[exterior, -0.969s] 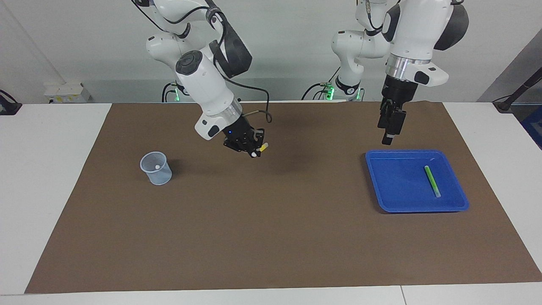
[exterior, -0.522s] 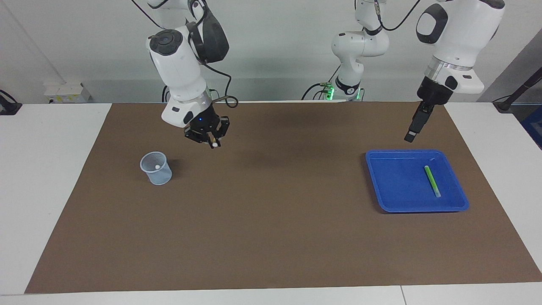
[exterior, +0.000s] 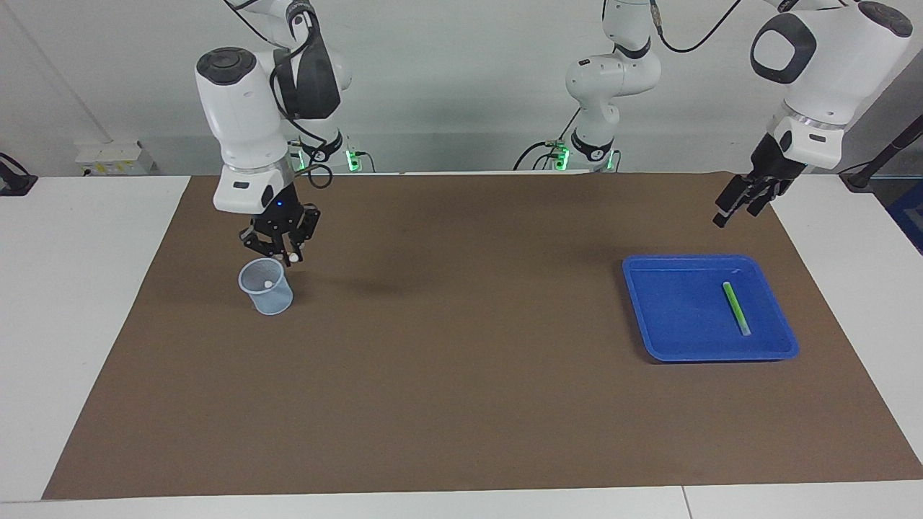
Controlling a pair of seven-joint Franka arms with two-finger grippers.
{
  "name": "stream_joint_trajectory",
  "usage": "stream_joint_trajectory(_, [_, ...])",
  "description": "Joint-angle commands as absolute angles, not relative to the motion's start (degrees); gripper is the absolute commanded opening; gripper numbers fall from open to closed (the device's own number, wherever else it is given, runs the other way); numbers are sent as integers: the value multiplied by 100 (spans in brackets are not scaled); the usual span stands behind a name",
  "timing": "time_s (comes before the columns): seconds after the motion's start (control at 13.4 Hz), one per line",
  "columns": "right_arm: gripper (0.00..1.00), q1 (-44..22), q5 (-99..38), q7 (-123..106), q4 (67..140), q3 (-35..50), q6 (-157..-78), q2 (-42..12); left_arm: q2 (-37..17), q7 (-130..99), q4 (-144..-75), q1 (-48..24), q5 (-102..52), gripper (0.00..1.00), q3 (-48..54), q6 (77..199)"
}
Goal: Transfer and insert pens with both arms
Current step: 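Carry the yellow pen to the cup while the left gripper returns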
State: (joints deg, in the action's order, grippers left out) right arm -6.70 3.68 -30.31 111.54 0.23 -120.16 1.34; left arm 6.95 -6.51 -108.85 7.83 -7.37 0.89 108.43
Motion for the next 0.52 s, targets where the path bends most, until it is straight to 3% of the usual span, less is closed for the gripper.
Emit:
stream_joint_trajectory(0.0, [0, -248, 466, -3917, 12021, 105, -12811, 667, 756, 200, -11109, 1036, -817, 100, 114, 10881])
stream_joint_trajectory(0.45, [0, -35, 238, -4167, 13112, 105, -13965, 1081, 168, 1413, -11153, 1441, -809, 100, 114, 11390])
